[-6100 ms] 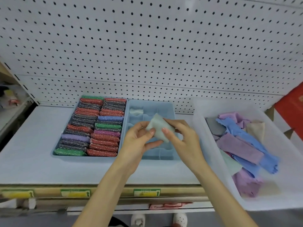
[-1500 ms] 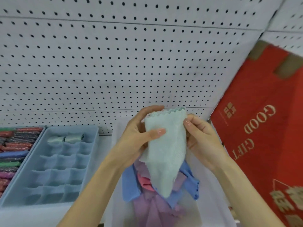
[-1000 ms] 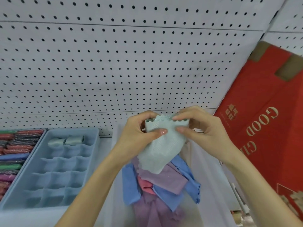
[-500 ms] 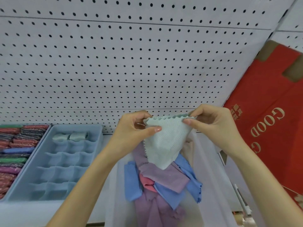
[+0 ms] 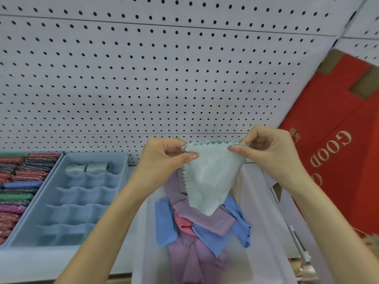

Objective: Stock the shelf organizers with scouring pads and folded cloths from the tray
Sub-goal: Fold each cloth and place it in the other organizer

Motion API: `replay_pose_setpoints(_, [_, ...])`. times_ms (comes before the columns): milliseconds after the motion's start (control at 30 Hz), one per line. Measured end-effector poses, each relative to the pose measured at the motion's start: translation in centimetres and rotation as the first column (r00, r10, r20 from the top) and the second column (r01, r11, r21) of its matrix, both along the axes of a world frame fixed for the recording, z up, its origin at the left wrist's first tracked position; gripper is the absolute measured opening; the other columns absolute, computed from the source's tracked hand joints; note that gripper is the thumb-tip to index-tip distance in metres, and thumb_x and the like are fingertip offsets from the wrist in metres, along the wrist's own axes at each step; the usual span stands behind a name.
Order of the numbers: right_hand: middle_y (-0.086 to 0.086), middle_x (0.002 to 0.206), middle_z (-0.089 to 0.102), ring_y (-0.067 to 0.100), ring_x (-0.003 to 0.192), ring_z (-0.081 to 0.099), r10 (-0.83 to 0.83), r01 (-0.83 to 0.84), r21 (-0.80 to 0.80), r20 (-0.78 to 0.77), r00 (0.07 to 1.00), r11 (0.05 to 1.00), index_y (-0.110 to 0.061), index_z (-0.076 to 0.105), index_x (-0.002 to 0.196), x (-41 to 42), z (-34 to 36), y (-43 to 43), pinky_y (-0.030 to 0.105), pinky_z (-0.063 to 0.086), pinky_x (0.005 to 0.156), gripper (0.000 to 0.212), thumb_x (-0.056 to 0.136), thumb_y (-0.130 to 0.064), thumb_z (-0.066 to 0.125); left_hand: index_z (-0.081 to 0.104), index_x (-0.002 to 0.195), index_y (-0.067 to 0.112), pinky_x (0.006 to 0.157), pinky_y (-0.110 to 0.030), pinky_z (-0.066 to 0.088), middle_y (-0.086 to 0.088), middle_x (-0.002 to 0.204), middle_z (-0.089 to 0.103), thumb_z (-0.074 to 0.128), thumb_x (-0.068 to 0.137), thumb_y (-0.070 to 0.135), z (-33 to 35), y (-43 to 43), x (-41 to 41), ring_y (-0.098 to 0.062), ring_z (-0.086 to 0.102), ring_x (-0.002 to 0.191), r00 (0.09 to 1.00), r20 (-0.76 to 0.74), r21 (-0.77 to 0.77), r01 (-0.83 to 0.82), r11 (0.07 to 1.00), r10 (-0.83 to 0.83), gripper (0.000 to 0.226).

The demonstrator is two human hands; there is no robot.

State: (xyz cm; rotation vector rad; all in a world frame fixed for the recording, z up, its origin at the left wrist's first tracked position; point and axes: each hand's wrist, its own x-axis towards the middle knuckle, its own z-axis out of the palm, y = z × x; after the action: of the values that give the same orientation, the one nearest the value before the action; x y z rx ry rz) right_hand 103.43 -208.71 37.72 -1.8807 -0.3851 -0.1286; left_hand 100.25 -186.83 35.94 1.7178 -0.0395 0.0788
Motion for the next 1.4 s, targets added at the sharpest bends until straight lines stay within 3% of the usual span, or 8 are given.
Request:
replay_pose_setpoints(233, [-0.009, 0.048, 0.050, 0.002, 0.044, 0.040, -0.113, 0.115, -0.036, 0.046, 0.993, 0.993, -0.013, 0.052, 0.060, -0.7, -0.6, 0.3, 0.011, 0.034, 0.041, 0.033, 0.065, -0.017, 0.083, 0.072, 0.080, 0.012, 0.072, -0.012, 0.050, -0.003, 0.077, 0.072, 0.066, 0.087, 0.008, -0.8, -0.5, -0.4, -0.011, 0.067, 0.072, 0.991, 0.131, 0.301, -0.017, 0.953, -0.024, 0.010])
replay_pose_setpoints(433, [0.013, 0.059, 0.054, 0.006, 0.050, 0.043, -0.145, 0.152, -0.100, 0.073, 0.987, 0.983, -0.009, 0.055, 0.064, -1.2, -1.2, 0.1, 0.012, 0.036, 0.043, 0.031, 0.065, -0.021, 0.083, 0.070, 0.083, 0.007, 0.074, -0.030, 0.050, -0.005, 0.076, 0.070, 0.060, 0.089, 0.011, -1.1, -0.7, -0.6, -0.020, 0.065, 0.075, 0.988, 0.139, 0.454, -0.007, 0.891, -0.063, 0.013])
replay_pose_setpoints(667, [0.011, 0.076, 0.067, 0.012, 0.065, 0.060, 0.081, -0.100, -0.058, -0.272, 0.959, 0.993, -0.012, 0.068, 0.102, -1.3, -0.6, -1.9, 0.015, 0.049, 0.061, 0.036, 0.069, -0.006, 0.079, 0.059, 0.079, -0.003, 0.060, -0.034, 0.038, -0.023, 0.072, 0.060, 0.051, 0.092, 0.015, -0.7, -0.1, -0.3, -0.019, 0.045, 0.060, 0.981, 0.120, 0.541, 0.064, 0.839, -0.152, 0.024])
replay_pose_setpoints(833, [-0.003, 0.055, 0.057, 0.007, 0.049, 0.049, 0.034, -0.015, 0.052, -0.379, 0.925, 0.999, -0.009, 0.070, 0.079, -1.5, -1.2, -2.0, 0.015, 0.036, 0.045, 0.006, 0.081, -0.014, 0.069, 0.050, 0.063, 0.027, 0.052, -0.021, 0.030, 0.013, 0.052, 0.046, 0.050, 0.095, 0.021, 0.1, -0.1, -0.4, -0.004, 0.039, 0.045, 0.980, 0.156, 0.574, 0.011, 0.819, -0.123, 0.032])
replay_pose_setpoints(1067, [0.010, 0.071, 0.069, 0.020, 0.069, 0.070, 0.107, 0.015, 0.381, -0.298, 0.949, 0.925, -0.013, 0.073, 0.076, -2.4, -0.6, -1.2, 0.020, 0.053, 0.059, 0.013, 0.075, -0.024, 0.065, 0.051, 0.089, -0.016, 0.059, -0.022, 0.056, -0.028, 0.071, 0.059, 0.044, 0.097, 0.000, 0.7, -1.0, -0.9, -0.018, 0.070, 0.062, 0.992, 0.053, -0.071, 0.121, 0.990, -0.118, 0.020])
replay_pose_setpoints(1167, [0.007, 0.064, 0.068, 0.015, 0.057, 0.063, 0.208, -0.127, 0.378, -0.183, 0.961, 0.917, -0.018, 0.076, 0.073, -2.9, 0.6, -1.9, 0.020, 0.049, 0.055, 0.010, 0.072, -0.025, 0.069, 0.063, 0.083, -0.003, 0.057, -0.022, 0.055, -0.014, 0.063, 0.067, 0.057, 0.089, 0.004, 1.5, -1.1, -1.6, -0.017, 0.069, 0.058, 0.987, 0.142, -0.233, 0.106, 0.967, -0.074, 0.012])
replay_pose_setpoints(1300, [0.001, 0.063, 0.068, 0.011, 0.052, 0.062, 0.547, -0.463, 0.372, -0.161, 0.821, 0.804, -0.022, 0.076, 0.080, -2.9, 2.7, -1.8, 0.020, 0.048, 0.051, 0.014, 0.070, -0.031, 0.078, 0.071, 0.065, 0.024, 0.045, -0.018, 0.045, -0.001, 0.049, 0.060, 0.068, 0.078, 0.007, 2.5, -1.1, -1.1, -0.010, 0.055, 0.040, 0.970, 0.190, -0.411, 0.217, 0.886, -0.150, 0.022])
replay_pose_setpoints(1400, [-0.001, 0.063, 0.063, 0.010, 0.047, 0.053, 0.458, -0.412, 0.254, -0.158, 0.875, 0.875, -0.022, 0.075, 0.077, -1.2, 3.2, 0.2, 0.018, 0.040, 0.046, 0.006, 0.073, -0.026, 0.078, 0.072, 0.067, 0.024, 0.045, -0.016, 0.041, 0.004, 0.049, 0.055, 0.073, 0.074, 0.017, 2.0, -2.0, 0.8, -0.005, 0.045, 0.039, 0.964, 0.180, -0.537, 0.265, 0.801, -0.198, 0.009])
